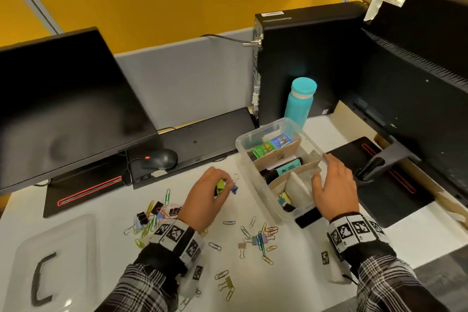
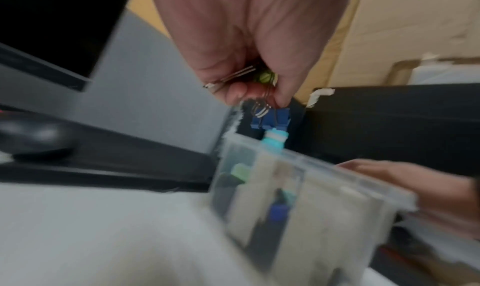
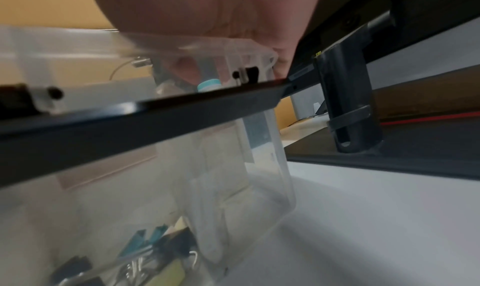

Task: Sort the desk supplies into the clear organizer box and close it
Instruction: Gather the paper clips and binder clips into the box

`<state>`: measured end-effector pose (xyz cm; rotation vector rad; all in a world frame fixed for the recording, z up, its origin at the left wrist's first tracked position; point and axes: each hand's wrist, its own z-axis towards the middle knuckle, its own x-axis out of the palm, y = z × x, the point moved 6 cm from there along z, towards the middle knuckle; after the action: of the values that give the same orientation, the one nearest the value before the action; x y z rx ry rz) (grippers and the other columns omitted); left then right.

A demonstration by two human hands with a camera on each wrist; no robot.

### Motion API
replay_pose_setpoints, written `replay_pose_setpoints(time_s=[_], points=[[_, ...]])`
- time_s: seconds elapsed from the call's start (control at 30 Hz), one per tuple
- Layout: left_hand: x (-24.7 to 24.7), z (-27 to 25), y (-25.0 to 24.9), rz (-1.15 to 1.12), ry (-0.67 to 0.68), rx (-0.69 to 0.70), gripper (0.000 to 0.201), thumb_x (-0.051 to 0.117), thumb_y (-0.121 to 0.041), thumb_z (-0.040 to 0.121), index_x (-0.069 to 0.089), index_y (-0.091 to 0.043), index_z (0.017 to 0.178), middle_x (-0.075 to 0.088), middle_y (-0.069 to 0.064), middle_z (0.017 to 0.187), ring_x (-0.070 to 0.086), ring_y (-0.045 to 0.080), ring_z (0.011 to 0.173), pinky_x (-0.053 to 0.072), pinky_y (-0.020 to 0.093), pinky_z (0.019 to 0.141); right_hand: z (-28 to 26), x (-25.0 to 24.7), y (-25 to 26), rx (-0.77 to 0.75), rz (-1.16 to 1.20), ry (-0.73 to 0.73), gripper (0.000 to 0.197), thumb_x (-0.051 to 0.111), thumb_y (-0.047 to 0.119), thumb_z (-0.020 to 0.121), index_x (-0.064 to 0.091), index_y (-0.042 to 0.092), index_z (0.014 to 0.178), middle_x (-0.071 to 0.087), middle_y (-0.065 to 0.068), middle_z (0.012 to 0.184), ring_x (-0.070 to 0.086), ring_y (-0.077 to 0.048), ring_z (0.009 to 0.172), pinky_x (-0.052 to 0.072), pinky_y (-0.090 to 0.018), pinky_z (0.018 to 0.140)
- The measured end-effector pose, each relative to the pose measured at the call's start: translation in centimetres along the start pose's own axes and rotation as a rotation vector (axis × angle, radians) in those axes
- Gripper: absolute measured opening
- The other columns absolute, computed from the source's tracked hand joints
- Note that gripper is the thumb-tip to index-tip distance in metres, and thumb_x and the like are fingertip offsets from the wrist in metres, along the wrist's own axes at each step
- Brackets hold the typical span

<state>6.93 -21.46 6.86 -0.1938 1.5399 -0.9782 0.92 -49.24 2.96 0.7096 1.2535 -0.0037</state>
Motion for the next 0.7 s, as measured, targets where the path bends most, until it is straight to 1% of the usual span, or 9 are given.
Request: replay_pose_setpoints(time_s=[0.07, 0.1, 0.2, 0.27, 0.33, 0.47, 0.6, 0.63, 0.7], points=[[1.1, 0.9, -4.3, 0.009, 0.05, 0.125, 0.007, 0.053, -0.03, 0.094, 0.058, -0.025, 0.093, 0.053, -0.011, 0.097, 0.05, -0.001, 0.086, 0.039, 0.01, 0.077, 0.0, 0.0, 0.0, -0.005, 0.017, -0.009, 0.051, 0.046, 0.025, 0.092, 0.035, 0.013, 0.14, 0.042, -0.012, 0.142, 0.041, -0.03, 0.126, 0.036, -0.046, 0.105], [2.1, 1.3, -6.2, 0.041, 0.09, 0.193, 0.008, 0.053, -0.03, 0.094, 0.058, -0.025, 0.096, 0.053, -0.01, 0.1, 0.049, 0.0, 0.09, 0.04, 0.012, 0.08, 0.0, 0.0, 0.0, -0.007, 0.03, -0.017, 0.05, 0.045, 0.024, 0.092, 0.035, 0.013, 0.139, 0.043, -0.012, 0.141, 0.041, -0.03, 0.125, 0.036, -0.046, 0.104], [6.5, 2.7, -9.9, 0.229, 0.25, 0.374, 0.012, 0.055, -0.022, 0.093, 0.057, -0.018, 0.104, 0.053, -0.001, 0.11, 0.048, 0.013, 0.102, 0.046, 0.027, 0.086, 0.0, 0.0, 0.0, -0.027, 0.038, -0.048, 0.048, 0.038, 0.026, 0.091, 0.037, 0.012, 0.137, 0.046, -0.012, 0.138, 0.044, -0.03, 0.121, 0.038, -0.045, 0.102], [9.6, 3.7, -10.5, 0.377, 0.378, 0.412, 0.016, 0.056, -0.012, 0.09, 0.057, -0.009, 0.106, 0.053, 0.008, 0.114, 0.049, 0.024, 0.106, 0.048, 0.04, 0.085, -0.1, 0.2, -0.1, -0.03, 0.047, -0.055, 0.051, 0.035, 0.028, 0.088, 0.037, 0.012, 0.136, 0.047, -0.011, 0.137, 0.045, -0.03, 0.119, 0.04, -0.044, 0.1], [11.6, 4.5, -10.4, 0.485, 0.458, 0.392, 0.018, 0.056, -0.01, 0.09, 0.056, -0.004, 0.107, 0.052, 0.015, 0.118, 0.049, 0.031, 0.109, 0.048, 0.044, 0.084, 0.0, 0.3, -0.2, -0.03, 0.056, -0.059, 0.05, 0.035, 0.027, 0.089, 0.038, 0.013, 0.137, 0.047, -0.011, 0.137, 0.045, -0.029, 0.119, 0.04, -0.045, 0.101], [12.5, 5.2, -9.7, 0.497, 0.51, 0.344, 0.023, 0.055, -0.016, 0.091, 0.057, -0.004, 0.11, 0.049, 0.015, 0.122, 0.051, 0.031, 0.109, 0.048, 0.042, 0.085, 0.0, 0.2, -0.3, -0.037, 0.046, -0.078, 0.052, 0.035, 0.026, 0.086, 0.04, 0.011, 0.136, 0.047, -0.012, 0.138, 0.043, -0.03, 0.121, 0.038, -0.045, 0.103], [11.9, 5.0, -9.6, 0.451, 0.53, 0.398, 0.028, 0.052, -0.024, 0.094, 0.057, -0.006, 0.115, 0.052, 0.012, 0.117, 0.053, 0.028, 0.105, 0.045, 0.038, 0.084, -0.2, 0.1, -0.1, -0.048, -0.014, -0.094, 0.054, 0.033, 0.026, 0.086, 0.042, 0.008, 0.136, 0.044, -0.012, 0.142, 0.033, -0.031, 0.132, 0.021, -0.049, 0.114], [11.5, 4.8, -9.7, 0.426, 0.504, 0.436, 0.027, 0.051, -0.025, 0.094, 0.058, -0.008, 0.115, 0.053, 0.01, 0.117, 0.053, 0.027, 0.105, 0.046, 0.038, 0.084, -0.2, 0.2, -0.1, -0.045, -0.017, -0.086, 0.054, 0.033, 0.026, 0.086, 0.041, 0.009, 0.136, 0.042, -0.011, 0.144, 0.03, -0.031, 0.135, 0.017, -0.05, 0.115], [10.0, 4.5, -9.9, 0.358, 0.378, 0.51, 0.024, 0.052, -0.026, 0.094, 0.059, -0.013, 0.112, 0.055, 0.005, 0.114, 0.054, 0.021, 0.102, 0.046, 0.034, 0.083, -0.2, 0.2, -0.1, -0.032, -0.017, -0.069, 0.053, 0.032, 0.027, 0.087, 0.039, 0.011, 0.138, 0.038, -0.009, 0.147, 0.024, -0.03, 0.138, 0.011, -0.052, 0.116]])
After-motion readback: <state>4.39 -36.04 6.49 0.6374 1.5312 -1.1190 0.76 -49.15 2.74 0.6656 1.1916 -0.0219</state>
